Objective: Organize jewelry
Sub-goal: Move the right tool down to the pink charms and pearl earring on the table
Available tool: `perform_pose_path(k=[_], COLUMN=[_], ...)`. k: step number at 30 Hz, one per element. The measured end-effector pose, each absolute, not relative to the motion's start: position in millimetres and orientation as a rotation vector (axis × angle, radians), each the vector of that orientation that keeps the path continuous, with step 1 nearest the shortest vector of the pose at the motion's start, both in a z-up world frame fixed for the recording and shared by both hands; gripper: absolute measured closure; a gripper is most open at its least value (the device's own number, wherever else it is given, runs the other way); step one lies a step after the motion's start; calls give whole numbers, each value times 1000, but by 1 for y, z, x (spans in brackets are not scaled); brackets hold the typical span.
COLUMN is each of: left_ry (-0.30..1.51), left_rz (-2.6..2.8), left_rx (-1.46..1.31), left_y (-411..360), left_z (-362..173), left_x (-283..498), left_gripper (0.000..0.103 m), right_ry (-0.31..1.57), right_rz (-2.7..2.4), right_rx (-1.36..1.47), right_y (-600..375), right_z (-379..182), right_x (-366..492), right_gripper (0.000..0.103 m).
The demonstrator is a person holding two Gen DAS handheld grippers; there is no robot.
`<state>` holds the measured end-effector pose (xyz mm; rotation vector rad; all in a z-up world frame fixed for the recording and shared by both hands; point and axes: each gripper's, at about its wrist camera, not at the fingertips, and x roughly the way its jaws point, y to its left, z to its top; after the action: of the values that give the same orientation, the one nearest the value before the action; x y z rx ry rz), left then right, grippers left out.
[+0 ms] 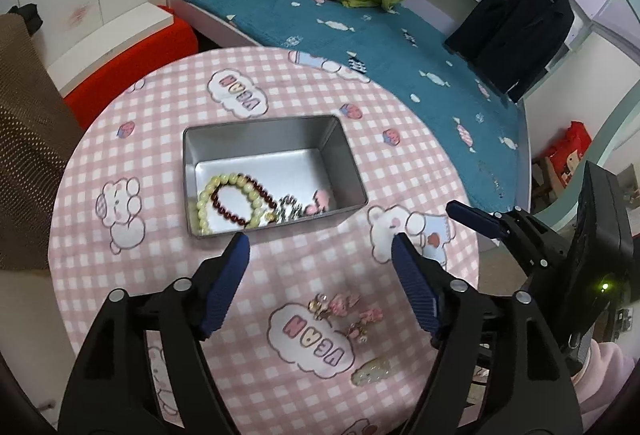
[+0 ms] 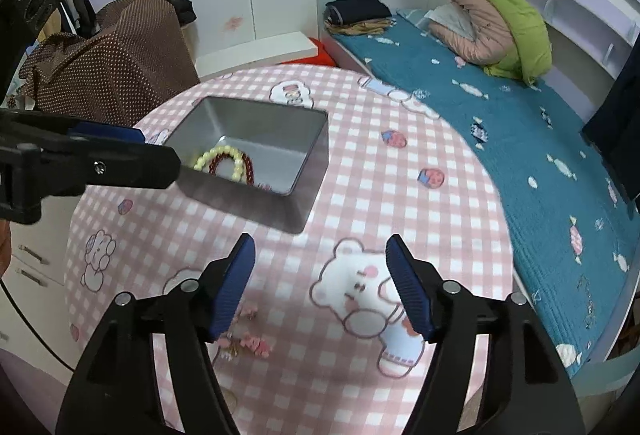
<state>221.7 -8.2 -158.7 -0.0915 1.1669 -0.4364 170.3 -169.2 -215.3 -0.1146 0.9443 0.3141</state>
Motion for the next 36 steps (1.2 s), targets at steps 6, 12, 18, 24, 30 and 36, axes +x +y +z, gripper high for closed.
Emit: perform_pose_path(k=[6, 12, 18, 24, 30, 36], left_ry=[1206, 1271, 1335, 1372, 1394, 1402], left_rz=[-408, -389, -363, -364, -383, -414], left_rx=[-80, -73, -49, -71, -79, -88], left_y=[-5, -2, 2, 8, 5, 0], left_z=[-173, -196, -222, -236, -244, -247], left_x=[212, 207, 204, 205, 204, 205], left_gripper=[23, 23, 23, 23, 23, 27], right_ry=[990, 999, 1037, 1075, 1076, 1079], right_rz=[367, 424, 495, 520, 553, 576], right_rx=[-114, -162, -214, -190, -171, -177], right_y=[-164, -153, -137, -134, -131, -127], right_z=[-232, -247, -266, -280, -282, -281], right_x=[159, 150, 145, 147, 149, 150], right_gripper=[38, 38, 54, 62, 84, 94])
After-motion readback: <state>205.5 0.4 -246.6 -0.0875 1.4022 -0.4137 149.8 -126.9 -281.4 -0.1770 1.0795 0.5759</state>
